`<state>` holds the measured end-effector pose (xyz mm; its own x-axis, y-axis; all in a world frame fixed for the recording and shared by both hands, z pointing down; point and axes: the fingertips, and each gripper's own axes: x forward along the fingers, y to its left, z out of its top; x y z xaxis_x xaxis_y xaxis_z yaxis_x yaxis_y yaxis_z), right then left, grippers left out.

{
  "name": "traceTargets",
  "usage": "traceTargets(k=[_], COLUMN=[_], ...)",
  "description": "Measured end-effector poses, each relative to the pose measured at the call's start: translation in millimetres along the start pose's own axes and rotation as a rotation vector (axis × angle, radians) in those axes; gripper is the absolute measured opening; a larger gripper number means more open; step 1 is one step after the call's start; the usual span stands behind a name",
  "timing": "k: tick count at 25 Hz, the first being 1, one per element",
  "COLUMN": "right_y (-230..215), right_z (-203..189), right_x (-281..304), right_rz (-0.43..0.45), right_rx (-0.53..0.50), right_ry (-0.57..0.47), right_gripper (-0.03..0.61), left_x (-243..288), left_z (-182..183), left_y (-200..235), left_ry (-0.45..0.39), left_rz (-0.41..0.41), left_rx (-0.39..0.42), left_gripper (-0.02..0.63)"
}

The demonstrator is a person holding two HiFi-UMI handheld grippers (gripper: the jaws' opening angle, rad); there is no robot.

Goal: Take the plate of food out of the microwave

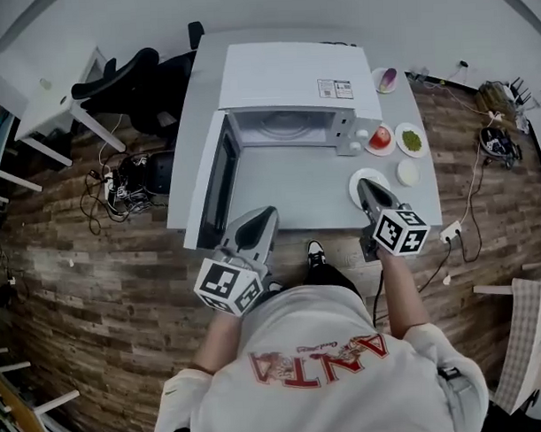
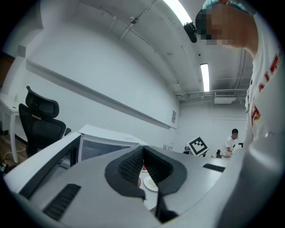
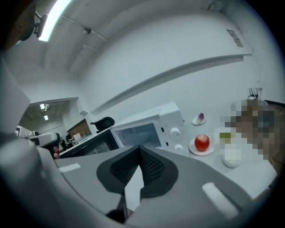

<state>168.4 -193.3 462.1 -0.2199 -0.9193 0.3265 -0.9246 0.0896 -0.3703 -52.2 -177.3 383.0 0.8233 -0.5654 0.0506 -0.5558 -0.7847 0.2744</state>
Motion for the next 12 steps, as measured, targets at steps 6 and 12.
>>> traceTargets(k=[6,12], right_y=[98,158], right_z=[71,103], right_x=[-28,-55], right_rz=[0.173,0.274], right_rx=[-0.141,-0.290], right_ry=[-0.178,-0.259], right_gripper=[0.000,0.000], left_x=[-21,-35], left_z=[44,67], left_y=[6,11], left_ry=[-0.074,-0.094], left_rz=[0.034,0.064], left_rx=[0.073,0.135], left_gripper=[0.009,0.009])
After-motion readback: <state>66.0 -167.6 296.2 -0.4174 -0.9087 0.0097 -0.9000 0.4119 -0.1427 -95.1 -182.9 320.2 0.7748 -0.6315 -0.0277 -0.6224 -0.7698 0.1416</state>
